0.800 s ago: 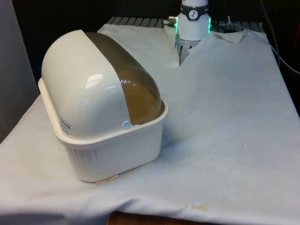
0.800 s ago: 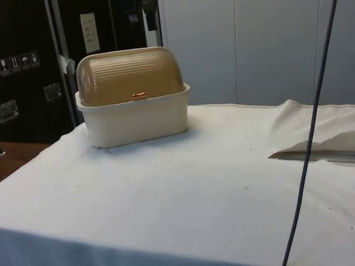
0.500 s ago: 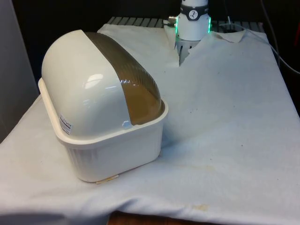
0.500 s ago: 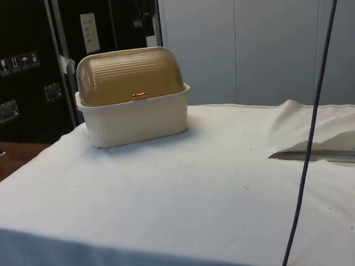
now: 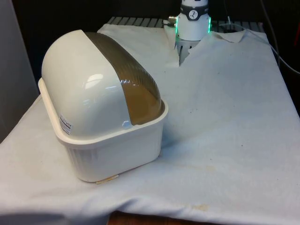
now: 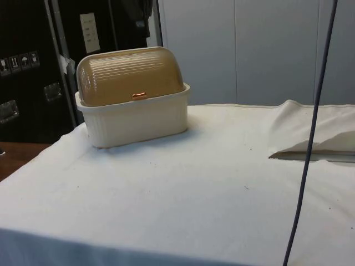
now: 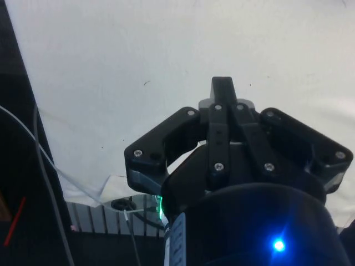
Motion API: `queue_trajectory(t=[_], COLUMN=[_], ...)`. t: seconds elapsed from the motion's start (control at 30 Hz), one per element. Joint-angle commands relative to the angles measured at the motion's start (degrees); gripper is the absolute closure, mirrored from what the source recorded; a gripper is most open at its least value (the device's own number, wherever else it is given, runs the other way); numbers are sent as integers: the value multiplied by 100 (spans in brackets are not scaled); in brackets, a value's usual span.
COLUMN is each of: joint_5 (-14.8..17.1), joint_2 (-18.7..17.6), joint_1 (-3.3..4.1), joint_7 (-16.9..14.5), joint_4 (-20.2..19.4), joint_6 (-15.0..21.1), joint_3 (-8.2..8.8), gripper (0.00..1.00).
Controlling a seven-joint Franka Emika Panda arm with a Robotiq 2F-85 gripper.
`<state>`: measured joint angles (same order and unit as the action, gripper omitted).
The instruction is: Open the lid, then close it.
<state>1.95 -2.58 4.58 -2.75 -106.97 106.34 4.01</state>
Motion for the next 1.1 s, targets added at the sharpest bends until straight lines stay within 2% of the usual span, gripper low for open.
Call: queue_trajectory(t=[0.0,0.03,0.07,0.27,0.3,0.33,0.53,0.57,0.6,0.63,0.8,0.9,1.07], joint_5=[-6,0,-6,-6,0,-6,-23,-29,0,-34,-80,-52,-212], joint_2=[57,6,69,103,69,109,103,103,74,97,74,63,29], joint_1=[17,0,17,17,6,11,17,17,6,17,23,11,23], joint_7=[23,0,23,-29,-23,-57,-160,-178,-183,-195,-315,-378,-487], joint_4=[-69,-6,-86,-178,-126,-206,-355,-378,-338,-407,-579,-619,-745], joint_6=[126,23,160,430,315,521,922,980,888,1043,1369,1409,1679], joint_3=[-23,-11,-34,-103,-92,-115,-183,-195,-189,-201,-246,-258,-286], gripper=[100,100,100,100,100,100,100,100,100,100,100,100,100])
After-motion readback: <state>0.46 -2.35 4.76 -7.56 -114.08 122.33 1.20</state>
